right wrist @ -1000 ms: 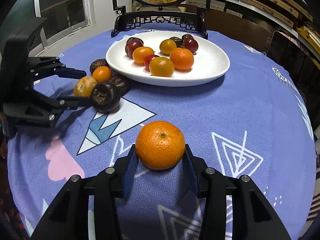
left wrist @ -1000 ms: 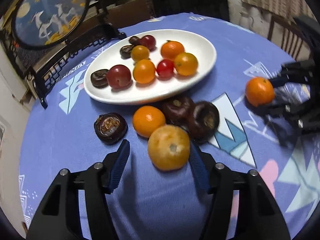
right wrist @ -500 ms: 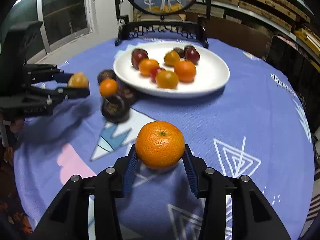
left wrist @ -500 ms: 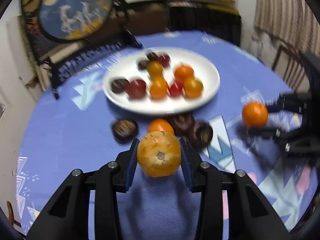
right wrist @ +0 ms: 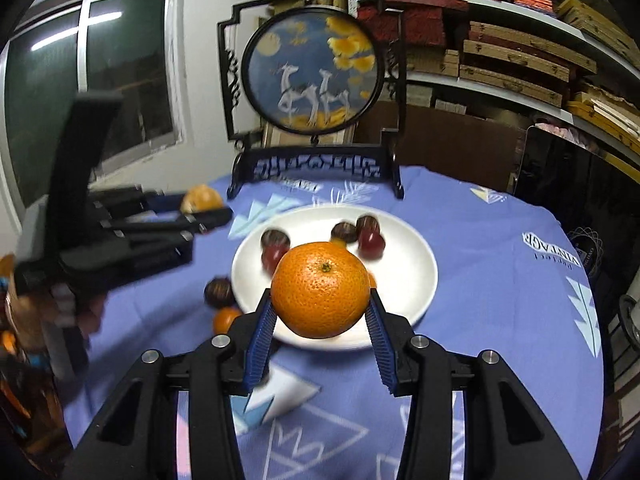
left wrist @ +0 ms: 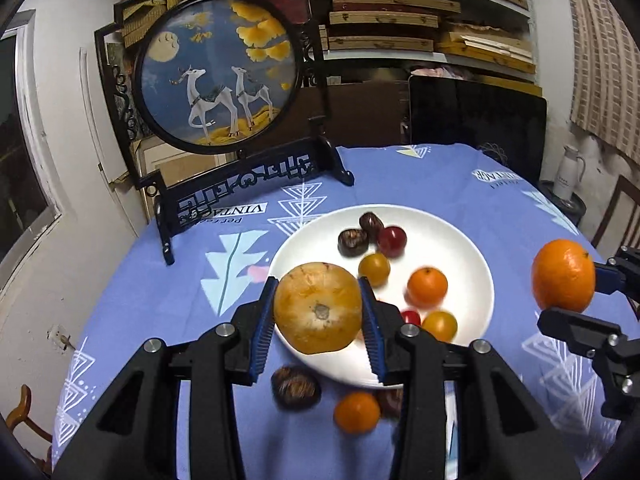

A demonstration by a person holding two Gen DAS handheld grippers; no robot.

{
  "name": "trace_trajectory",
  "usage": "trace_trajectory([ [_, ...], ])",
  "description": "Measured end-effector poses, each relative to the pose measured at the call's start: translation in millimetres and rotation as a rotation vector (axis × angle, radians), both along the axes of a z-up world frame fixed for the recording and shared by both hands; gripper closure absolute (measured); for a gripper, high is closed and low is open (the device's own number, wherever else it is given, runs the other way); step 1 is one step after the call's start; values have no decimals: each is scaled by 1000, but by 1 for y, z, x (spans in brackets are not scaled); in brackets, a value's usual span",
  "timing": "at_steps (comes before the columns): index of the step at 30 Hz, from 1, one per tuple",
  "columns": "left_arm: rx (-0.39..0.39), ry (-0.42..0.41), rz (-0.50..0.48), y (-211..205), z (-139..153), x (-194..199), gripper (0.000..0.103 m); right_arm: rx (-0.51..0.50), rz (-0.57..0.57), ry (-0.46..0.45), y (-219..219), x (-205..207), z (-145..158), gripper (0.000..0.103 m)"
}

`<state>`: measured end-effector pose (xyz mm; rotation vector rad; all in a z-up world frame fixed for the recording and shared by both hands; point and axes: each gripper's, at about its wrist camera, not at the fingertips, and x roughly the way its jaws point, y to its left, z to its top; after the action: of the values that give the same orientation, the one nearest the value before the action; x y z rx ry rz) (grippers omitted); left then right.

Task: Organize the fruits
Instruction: 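Carry both fruits over the white plate and open both tools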

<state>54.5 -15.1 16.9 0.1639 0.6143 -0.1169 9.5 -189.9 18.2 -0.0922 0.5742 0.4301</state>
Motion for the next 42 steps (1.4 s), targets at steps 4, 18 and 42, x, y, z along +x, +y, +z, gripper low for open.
trace_trajectory([
  [4, 5, 5, 3, -6, -5, 23, 65, 22, -22, 0, -2, 26, 0, 58],
  [18, -11, 62, 24, -14, -32, 78, 65, 15, -70, 69, 10, 96, -30, 57],
  [42, -40, 151, 56, -8, -64, 102, 56, 18, -119, 138, 7, 138, -61, 50],
])
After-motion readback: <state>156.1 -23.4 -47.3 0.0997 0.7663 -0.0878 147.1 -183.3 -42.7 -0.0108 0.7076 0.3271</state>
